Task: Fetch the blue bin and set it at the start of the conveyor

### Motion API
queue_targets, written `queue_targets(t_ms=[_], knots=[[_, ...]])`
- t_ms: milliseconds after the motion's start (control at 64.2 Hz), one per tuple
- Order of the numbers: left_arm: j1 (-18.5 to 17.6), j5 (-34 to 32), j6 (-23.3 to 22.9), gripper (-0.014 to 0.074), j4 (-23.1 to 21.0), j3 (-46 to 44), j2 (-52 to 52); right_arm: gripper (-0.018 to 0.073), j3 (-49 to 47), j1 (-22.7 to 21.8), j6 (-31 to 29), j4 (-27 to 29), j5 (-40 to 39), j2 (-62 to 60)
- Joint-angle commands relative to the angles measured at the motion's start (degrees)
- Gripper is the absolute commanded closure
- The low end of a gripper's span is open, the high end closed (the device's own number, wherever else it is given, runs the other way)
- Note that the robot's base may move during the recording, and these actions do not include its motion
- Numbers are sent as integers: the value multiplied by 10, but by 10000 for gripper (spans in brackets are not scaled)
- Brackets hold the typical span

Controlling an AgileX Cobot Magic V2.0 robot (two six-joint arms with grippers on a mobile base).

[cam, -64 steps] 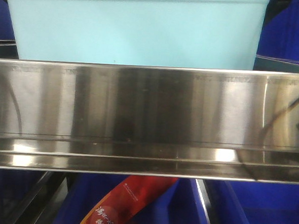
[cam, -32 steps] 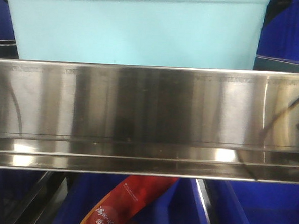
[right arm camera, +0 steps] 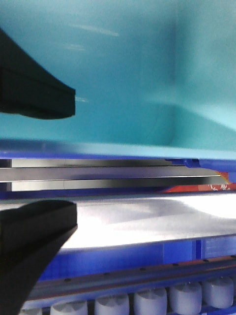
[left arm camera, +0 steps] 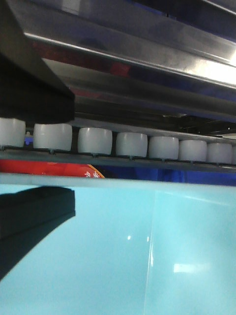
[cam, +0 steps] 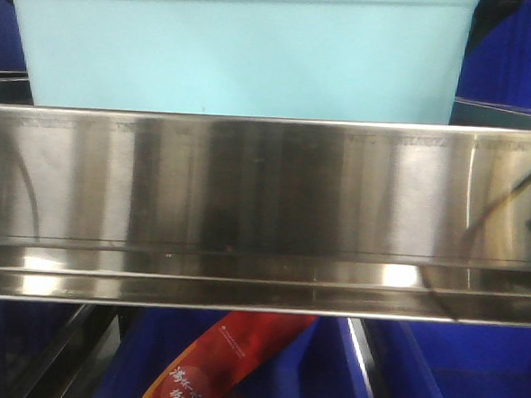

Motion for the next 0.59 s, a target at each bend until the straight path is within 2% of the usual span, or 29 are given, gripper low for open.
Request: queue_targets(t_ms=[0,421,499,577], knots=[[3,-2,1,365,-1,-4,-4,284,-3,0,-2,-5,3,-11],[3,-3,1,371,-5,-4,-4,303,-3,0,-2,-5,3,-11],[3,0,1,427,-9,-4,-4,394,-3,0,-2,-5,3,-11],[3,7,1,535,-16,-4,-4,536,-3,0,-2,-5,3,-11]])
